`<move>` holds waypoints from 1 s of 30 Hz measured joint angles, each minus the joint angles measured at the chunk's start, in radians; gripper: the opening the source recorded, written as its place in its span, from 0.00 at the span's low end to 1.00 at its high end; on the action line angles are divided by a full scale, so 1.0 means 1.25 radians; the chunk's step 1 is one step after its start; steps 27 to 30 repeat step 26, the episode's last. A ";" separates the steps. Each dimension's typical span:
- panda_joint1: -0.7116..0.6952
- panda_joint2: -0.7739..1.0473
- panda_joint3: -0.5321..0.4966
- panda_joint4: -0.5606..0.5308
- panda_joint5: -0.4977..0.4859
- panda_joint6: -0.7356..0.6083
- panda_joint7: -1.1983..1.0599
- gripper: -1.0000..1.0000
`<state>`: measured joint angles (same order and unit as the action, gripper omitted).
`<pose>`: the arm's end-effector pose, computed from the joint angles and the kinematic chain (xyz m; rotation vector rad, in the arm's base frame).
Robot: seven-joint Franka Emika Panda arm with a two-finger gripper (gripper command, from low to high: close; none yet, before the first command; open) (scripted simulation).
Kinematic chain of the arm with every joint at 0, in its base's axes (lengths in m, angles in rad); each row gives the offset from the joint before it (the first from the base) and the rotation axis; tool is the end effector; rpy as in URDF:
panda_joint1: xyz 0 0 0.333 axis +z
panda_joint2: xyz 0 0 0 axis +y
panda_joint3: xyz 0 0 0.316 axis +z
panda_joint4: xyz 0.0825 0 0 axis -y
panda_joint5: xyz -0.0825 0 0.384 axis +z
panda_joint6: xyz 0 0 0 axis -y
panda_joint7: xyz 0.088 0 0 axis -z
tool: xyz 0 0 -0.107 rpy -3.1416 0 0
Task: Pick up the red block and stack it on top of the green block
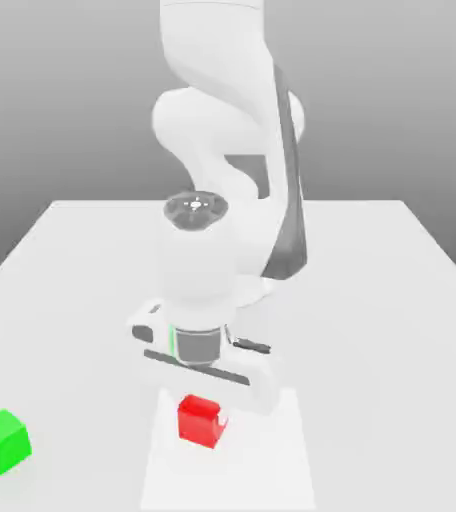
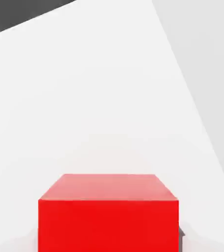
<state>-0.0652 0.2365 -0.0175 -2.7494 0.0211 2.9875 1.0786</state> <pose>0.3820 -0.0337 0.1475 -2.6090 1.7500 -0.0029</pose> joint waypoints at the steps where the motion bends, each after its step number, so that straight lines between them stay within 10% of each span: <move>1: 0.001 -0.019 -0.002 -0.002 -0.003 -0.016 0.002 0.00; 8: -0.033 -0.164 -0.024 0.004 -0.018 -0.169 -0.013 0.00; 22: -0.287 0.047 -0.125 0.293 0.074 -0.252 -0.332 0.00; 23: -0.293 0.070 -0.119 0.295 0.082 -0.232 -0.338 1.00; 30: -0.293 0.070 -0.119 0.295 0.082 -0.232 -0.338 1.00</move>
